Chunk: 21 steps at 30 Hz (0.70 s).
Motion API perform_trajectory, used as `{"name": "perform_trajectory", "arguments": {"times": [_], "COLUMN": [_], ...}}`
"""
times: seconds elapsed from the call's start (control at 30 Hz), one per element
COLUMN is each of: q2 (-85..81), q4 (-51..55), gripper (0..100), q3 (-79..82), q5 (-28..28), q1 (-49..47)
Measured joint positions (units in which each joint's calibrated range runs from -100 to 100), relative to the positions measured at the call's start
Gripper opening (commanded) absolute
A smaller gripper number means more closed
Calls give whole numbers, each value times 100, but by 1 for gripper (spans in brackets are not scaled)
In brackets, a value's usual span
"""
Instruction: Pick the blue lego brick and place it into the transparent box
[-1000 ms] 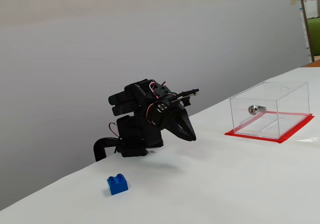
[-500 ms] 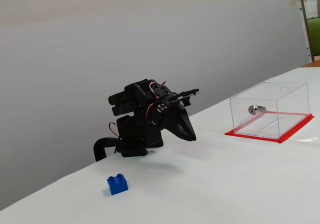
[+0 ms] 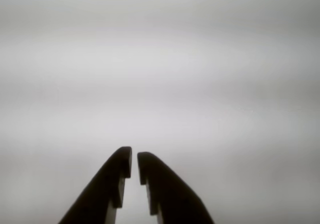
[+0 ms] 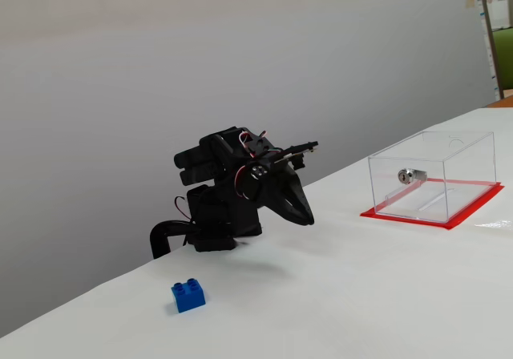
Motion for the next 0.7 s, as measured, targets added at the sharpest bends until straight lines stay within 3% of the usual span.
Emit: {"name": "perform_trajectory", "arguments": {"times": [0.37, 0.7], "q2": [59, 1252], "q4": [-686, -1302], "gripper": [2, 2], "q3": [0, -141], "q5": [-15, -15], "q1": [-620, -855]}}
